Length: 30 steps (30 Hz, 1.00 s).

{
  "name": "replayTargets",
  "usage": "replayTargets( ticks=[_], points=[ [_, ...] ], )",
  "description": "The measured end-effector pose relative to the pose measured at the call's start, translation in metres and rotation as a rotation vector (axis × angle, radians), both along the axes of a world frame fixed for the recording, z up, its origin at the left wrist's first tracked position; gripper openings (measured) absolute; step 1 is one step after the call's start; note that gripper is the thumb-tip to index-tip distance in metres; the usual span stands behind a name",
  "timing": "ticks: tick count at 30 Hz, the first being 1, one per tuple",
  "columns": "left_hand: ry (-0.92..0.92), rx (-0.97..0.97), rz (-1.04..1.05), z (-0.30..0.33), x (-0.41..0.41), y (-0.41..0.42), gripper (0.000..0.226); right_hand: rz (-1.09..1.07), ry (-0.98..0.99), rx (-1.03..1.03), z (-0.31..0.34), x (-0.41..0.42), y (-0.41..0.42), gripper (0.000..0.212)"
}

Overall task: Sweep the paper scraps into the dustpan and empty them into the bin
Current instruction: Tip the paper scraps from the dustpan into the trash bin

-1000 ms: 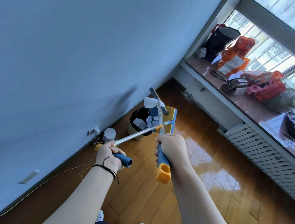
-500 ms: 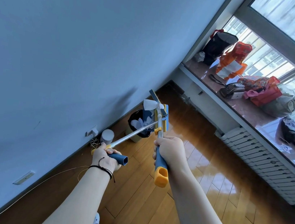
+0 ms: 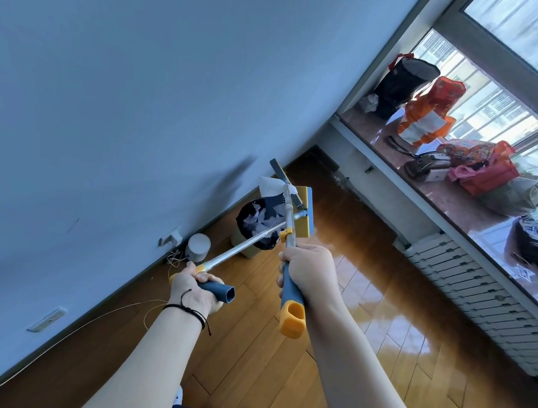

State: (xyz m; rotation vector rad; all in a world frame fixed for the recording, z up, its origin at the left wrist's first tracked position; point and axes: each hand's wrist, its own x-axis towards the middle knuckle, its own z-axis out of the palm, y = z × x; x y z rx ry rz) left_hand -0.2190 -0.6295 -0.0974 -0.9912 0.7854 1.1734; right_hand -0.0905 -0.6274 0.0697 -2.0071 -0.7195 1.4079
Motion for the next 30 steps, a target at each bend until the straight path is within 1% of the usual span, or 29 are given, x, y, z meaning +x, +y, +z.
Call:
replayTargets(
  ticks=[8,13,18,23,27,30],
  points=[
    [-0.008,-0.006,0.013,-0.001,-0.004,0.001,0.044,-0.024,0.035,0.005,-0.003,-0.004,0.002,0.027],
    [-0.021,-0.013,0.015,0.0,-0.006,0.0,0.039,-0.015,0.021,0.0,-0.003,-0.005,0.004,0.028],
    [-0.031,0.003,0.01,0.0,-0.005,0.003,0.041,-0.007,0.002,-0.007,-0.004,-0.004,0.008,0.029],
    [-0.026,0.0,0.001,-0.003,-0.006,0.006,0.041,-0.05,0.071,-0.007,-0.006,-0.004,0.01,0.03],
    [-0.007,-0.006,-0.014,-0.006,-0.007,0.006,0.041,-0.017,0.029,-0.003,-0.006,-0.003,0.012,0.029],
    [0.037,0.005,-0.056,-0.002,-0.006,0.006,0.039,-0.041,0.061,-0.016,-0.007,0.0,0.012,0.027]
  ],
)
